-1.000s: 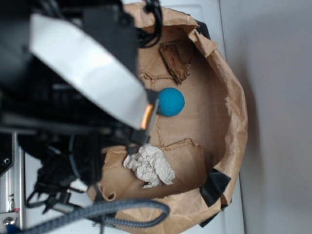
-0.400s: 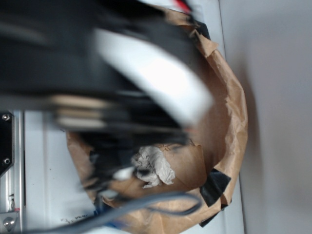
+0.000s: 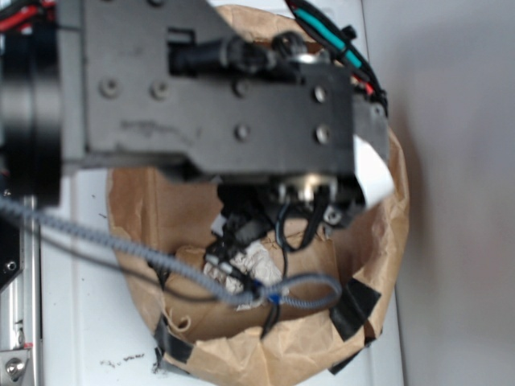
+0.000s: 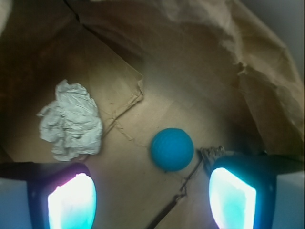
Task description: Grab the white paper.
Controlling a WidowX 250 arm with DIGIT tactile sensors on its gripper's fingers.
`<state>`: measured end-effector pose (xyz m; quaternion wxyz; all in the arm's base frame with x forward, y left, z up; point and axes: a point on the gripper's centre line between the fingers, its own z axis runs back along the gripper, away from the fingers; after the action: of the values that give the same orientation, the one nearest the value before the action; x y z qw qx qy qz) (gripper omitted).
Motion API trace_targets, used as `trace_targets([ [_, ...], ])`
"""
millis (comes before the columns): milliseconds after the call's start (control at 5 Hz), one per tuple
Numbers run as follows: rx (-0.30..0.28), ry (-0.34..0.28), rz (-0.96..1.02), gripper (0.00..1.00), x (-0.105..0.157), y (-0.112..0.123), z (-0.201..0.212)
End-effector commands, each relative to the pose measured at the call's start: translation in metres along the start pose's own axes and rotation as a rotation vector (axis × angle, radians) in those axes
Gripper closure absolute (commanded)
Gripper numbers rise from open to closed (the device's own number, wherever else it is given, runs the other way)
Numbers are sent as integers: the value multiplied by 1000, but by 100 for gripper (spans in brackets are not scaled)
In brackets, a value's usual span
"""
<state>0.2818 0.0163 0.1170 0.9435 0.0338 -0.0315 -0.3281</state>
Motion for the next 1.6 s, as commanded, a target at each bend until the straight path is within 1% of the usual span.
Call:
trace_targets([
  [0, -89, -29, -25, 0, 1, -19, -14],
  [200, -119, -21, 2, 0, 5, -29, -19],
  [800, -119, -21, 2, 0, 5, -29, -19],
  [1000, -114, -111, -150, 0, -4, -43, -23],
  [1200, -119, -135, -192, 0, 0, -55, -30],
  [1400, -142, -135, -207, 0, 11, -68, -41],
])
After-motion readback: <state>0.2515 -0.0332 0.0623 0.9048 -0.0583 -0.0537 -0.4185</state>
